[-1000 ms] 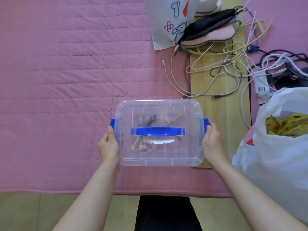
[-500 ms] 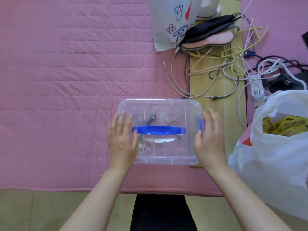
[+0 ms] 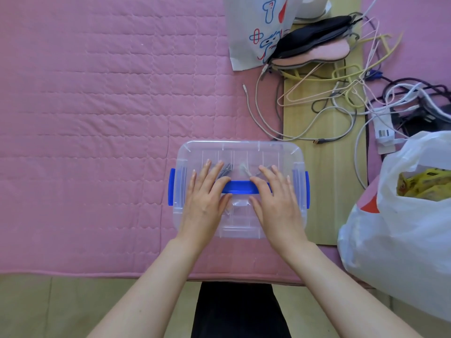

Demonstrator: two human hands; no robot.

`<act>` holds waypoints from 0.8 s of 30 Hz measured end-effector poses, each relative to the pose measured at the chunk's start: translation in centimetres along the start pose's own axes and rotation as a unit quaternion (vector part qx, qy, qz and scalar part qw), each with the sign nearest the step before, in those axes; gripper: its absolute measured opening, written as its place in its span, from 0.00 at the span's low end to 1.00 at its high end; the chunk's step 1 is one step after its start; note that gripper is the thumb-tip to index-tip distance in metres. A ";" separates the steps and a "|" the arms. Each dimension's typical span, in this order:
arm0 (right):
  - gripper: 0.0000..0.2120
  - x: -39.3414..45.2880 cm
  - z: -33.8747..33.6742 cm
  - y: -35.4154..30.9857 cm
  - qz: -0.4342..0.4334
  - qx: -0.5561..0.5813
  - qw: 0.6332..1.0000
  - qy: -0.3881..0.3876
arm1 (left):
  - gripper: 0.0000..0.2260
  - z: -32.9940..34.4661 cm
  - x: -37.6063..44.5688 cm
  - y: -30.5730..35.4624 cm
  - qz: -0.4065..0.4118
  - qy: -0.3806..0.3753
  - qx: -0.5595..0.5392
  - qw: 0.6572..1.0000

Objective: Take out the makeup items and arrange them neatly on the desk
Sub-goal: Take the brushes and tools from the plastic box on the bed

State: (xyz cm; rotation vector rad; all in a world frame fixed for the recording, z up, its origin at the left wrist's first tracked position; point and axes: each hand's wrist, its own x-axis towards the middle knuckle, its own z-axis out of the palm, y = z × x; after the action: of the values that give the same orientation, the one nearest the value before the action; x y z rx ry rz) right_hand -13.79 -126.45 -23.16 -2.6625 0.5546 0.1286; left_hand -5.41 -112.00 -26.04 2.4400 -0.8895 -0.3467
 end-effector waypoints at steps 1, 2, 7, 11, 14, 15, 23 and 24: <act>0.15 0.0 0.0 0.0 0.001 0.004 1.000 0.004 | 0.12 -0.1 0.0 0.0 0.006 -0.002 -0.002 1.000; 0.15 0.1 -0.1 0.1 0.001 0.008 1.000 0.008 | 0.12 -0.2 0.0 0.0 0.013 -0.003 -0.002 1.000; 0.16 0.0 -1.3 0.1 -0.026 0.004 0.999 0.026 | 0.13 -1.8 0.0 0.9 0.026 0.007 -0.021 0.999; 0.15 1.3 -3.6 0.0 -0.033 0.010 0.998 0.046 | 0.13 -3.8 1.9 2.5 0.032 0.024 -0.030 0.999; 0.15 3.4 -5.4 0.2 -0.040 0.006 0.997 0.059 | 0.12 -5.0 4.4 3.4 0.043 0.036 -0.037 0.998; 0.15 4.3 -5.9 0.3 -0.042 0.004 0.997 0.063 | 0.12 -5.4 5.5 3.4 0.048 0.041 -0.035 0.997; 0.15 13.6 -7.8 1.2 -0.032 0.011 0.996 0.082 | 0.12 -6.4 15.2 2.3 0.079 0.069 -0.013 0.994; 0.15 14.8 -7.8 1.3 -0.032 0.011 0.996 0.083 | 0.12 -6.3 16.4 2.0 0.079 0.072 -0.012 0.994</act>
State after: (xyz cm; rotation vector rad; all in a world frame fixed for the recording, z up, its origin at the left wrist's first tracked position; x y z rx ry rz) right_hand -0.66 -136.17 -19.08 -2.6823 0.5187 -0.1181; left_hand 8.42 -121.67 -20.67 2.3207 -0.9992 -0.1214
